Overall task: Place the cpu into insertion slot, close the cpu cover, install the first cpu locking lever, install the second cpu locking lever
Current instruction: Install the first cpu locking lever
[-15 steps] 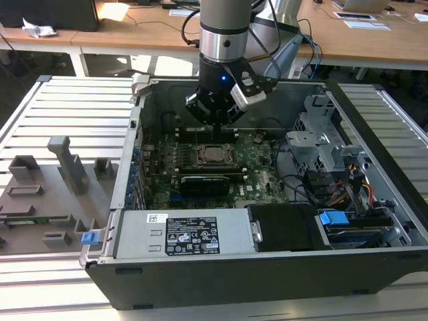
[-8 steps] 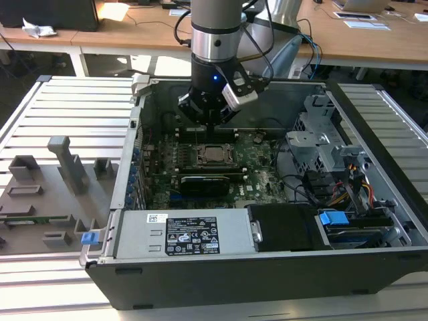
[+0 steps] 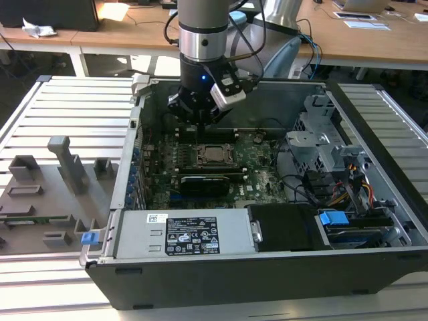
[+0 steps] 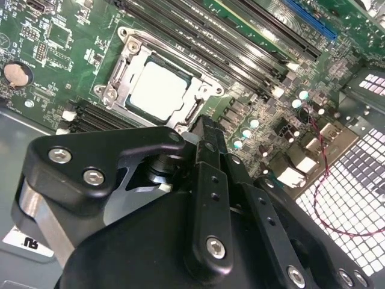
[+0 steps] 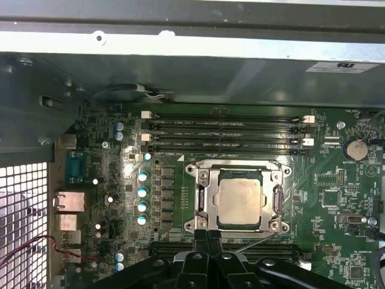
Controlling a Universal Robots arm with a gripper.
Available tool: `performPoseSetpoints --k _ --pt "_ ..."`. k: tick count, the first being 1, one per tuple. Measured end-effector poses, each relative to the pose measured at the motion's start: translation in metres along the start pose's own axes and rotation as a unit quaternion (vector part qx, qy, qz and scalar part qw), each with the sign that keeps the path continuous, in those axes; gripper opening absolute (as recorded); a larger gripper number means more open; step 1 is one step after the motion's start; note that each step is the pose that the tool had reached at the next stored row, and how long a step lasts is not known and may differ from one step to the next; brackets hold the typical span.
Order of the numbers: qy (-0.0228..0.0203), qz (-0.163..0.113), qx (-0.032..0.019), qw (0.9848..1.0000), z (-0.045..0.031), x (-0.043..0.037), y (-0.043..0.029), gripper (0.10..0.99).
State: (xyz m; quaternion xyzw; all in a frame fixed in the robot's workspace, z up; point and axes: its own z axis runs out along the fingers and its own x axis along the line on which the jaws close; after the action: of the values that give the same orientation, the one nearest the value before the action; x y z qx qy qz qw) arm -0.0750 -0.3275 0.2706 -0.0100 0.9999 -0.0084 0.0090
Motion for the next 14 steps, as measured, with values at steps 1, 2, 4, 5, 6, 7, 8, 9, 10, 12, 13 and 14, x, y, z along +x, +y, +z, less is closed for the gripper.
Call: performPoseSetpoints --k 1,2,4,5,6,7,8,9,10,12,13,14 --pt "0.0000 0.000 0.0000 1.0000 0.0000 0.0004 0.0000 0.106" --pt "0.0000 0.000 0.0000 1.0000 0.0000 0.0005 0.0000 0.106" --pt "0.0000 0.000 0.0000 1.0000 0.0000 0.0007 0.0000 0.106" --pt "0.0000 0.000 0.0000 1.0000 0.0000 0.0007 0.0000 0.106" --pt "0.0000 0.000 0.0001 1.0000 0.0000 0.0008 0.0002 0.106" --pt "0.0000 0.000 0.0001 1.0000 -0.0001 0.0011 0.0007 0.106" --pt "0.0000 0.000 0.0001 1.0000 -0.0001 0.0015 0.0014 0.106" --pt "0.0000 0.000 0.0000 1.0000 -0.0001 0.0021 0.0022 0.106" --pt "0.0000 0.000 0.0000 1.0000 0.0000 0.0035 0.0040 0.106" --pt "0.0000 0.000 0.0000 1.0000 0.0001 0.0066 0.0087 0.106" --pt "0.0000 0.000 0.0000 1.0000 0.0003 0.0081 0.0123 0.106" --pt "0.0000 0.000 0.0000 1.0000 0.0004 0.0097 0.0156 0.106"
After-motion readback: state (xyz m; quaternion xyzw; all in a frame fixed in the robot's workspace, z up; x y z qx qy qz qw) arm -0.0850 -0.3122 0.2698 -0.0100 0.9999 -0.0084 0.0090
